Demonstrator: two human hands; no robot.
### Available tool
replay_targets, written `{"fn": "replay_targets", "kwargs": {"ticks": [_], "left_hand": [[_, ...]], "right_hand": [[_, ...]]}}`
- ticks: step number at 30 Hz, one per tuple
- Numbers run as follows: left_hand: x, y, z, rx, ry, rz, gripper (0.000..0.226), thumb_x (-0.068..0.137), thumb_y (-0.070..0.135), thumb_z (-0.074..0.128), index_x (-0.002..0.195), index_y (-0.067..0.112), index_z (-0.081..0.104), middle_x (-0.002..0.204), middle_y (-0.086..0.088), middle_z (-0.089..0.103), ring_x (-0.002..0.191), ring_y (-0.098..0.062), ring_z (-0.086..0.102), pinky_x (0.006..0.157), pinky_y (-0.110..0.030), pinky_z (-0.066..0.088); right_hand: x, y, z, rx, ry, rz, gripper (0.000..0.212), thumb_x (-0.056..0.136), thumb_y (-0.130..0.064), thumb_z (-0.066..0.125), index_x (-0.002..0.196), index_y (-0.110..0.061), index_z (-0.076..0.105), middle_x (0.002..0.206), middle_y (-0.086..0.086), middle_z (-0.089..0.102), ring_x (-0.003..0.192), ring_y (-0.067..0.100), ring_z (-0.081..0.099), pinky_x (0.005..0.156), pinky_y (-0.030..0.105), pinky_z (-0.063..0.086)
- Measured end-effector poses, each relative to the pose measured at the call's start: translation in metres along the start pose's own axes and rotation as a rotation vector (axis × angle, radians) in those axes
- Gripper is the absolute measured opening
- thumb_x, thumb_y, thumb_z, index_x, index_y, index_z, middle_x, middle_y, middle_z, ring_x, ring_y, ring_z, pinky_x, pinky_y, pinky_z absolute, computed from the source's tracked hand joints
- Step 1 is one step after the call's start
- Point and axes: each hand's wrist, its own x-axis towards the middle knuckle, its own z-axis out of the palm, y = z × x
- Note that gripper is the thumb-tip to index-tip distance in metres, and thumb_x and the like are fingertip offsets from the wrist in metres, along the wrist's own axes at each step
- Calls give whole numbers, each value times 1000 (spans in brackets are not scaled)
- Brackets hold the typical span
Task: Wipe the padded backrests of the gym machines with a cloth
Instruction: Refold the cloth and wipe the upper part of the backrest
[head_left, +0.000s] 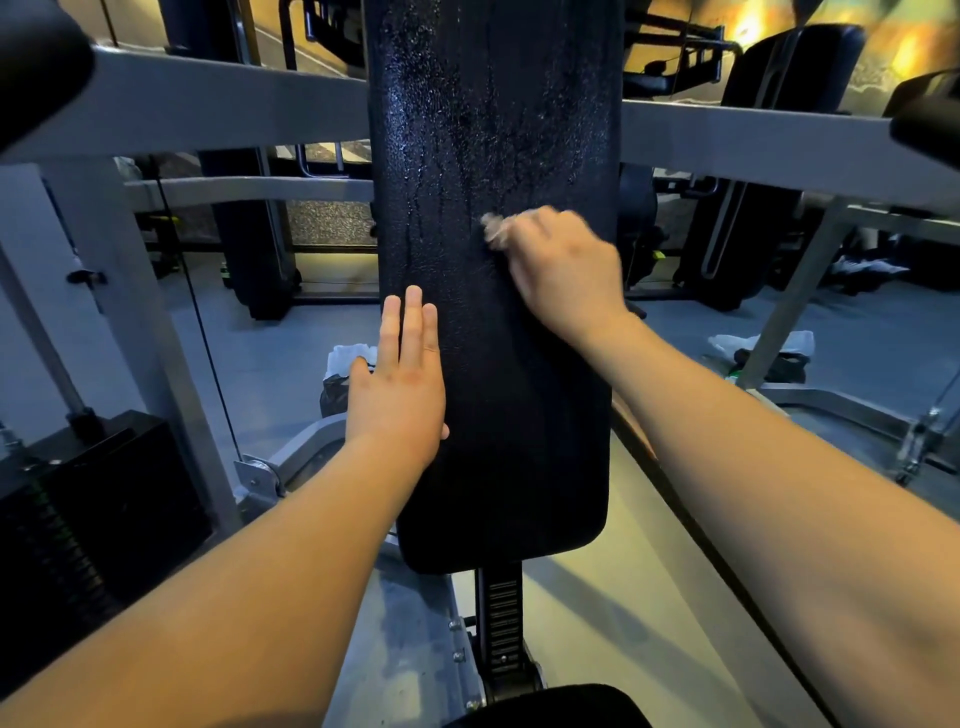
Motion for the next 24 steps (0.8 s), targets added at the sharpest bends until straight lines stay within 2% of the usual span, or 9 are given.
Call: {"fn": "replay_targets", "kwargs": {"ticks": [3,4,9,11,15,16,18,22,24], "left_hand": [[0,0,1,4,10,-6,139,79,57,77,151,1,-28,157,-18,-39,151,-36,-23,109,-47,42],[0,0,2,3,13,-8,140,79,56,78,151,1,-28,157,-18,-39,151,-36,-24,110,-48,42],[-1,-1,5,-17,18,-11,139,79,55,78,152,1,-27,157,-17,-39,151,-34,-25,112,-50,38],[-1,-1,6,-15,16,-9,139,80,56,77,151,1,-28,157,-17,-40,151,-35,-26,112,-50,38],[-1,0,7,-16,15,-7,137,81,54,77,151,1,-29,156,-18,-40,150,-37,-26,114,-49,36],[0,1,7,-12,17,-6,138,81,54,77,151,0,-28,156,-19,-40,150,-37,-25,114,-49,36],[0,2,7,0,19,-5,138,80,55,77,151,0,-28,157,-19,-38,151,-37,-24,113,-49,38],[0,1,6,31,16,-13,138,80,60,74,150,-1,-28,158,-20,-36,151,-36,-22,111,-47,39],[0,1,5,13,0,-12,138,81,59,74,150,-1,-29,158,-19,-37,151,-36,-23,112,-47,38]], "right_hand": [[9,1,2,77,8,457,20,98,-28,49,106,-11,56,104,10,60,96,33,57,59,36,31],[8,-12,1,121,1,483,20,97,-27,49,106,-10,55,104,11,60,96,34,57,60,37,32],[-4,-42,1,147,-41,-42,17,95,-29,51,93,-14,59,91,6,61,84,29,59,50,38,45],[5,-12,-1,27,-26,-37,17,95,-30,51,96,-15,59,94,6,61,87,30,60,48,37,44],[19,27,-2,13,-9,553,24,99,-28,47,113,-10,54,112,13,61,104,36,58,64,37,34],[22,19,-1,30,3,616,25,99,-28,46,114,-9,54,113,14,62,105,36,58,67,36,33],[24,-17,-1,131,18,523,23,97,-26,49,109,-8,58,106,14,64,99,35,61,65,36,36],[12,-58,2,186,-43,-37,15,93,-27,57,93,-13,60,90,6,63,84,30,61,53,38,46],[18,-29,-1,87,-27,-76,15,94,-30,56,96,-16,60,94,4,63,87,28,60,51,36,44]]}}
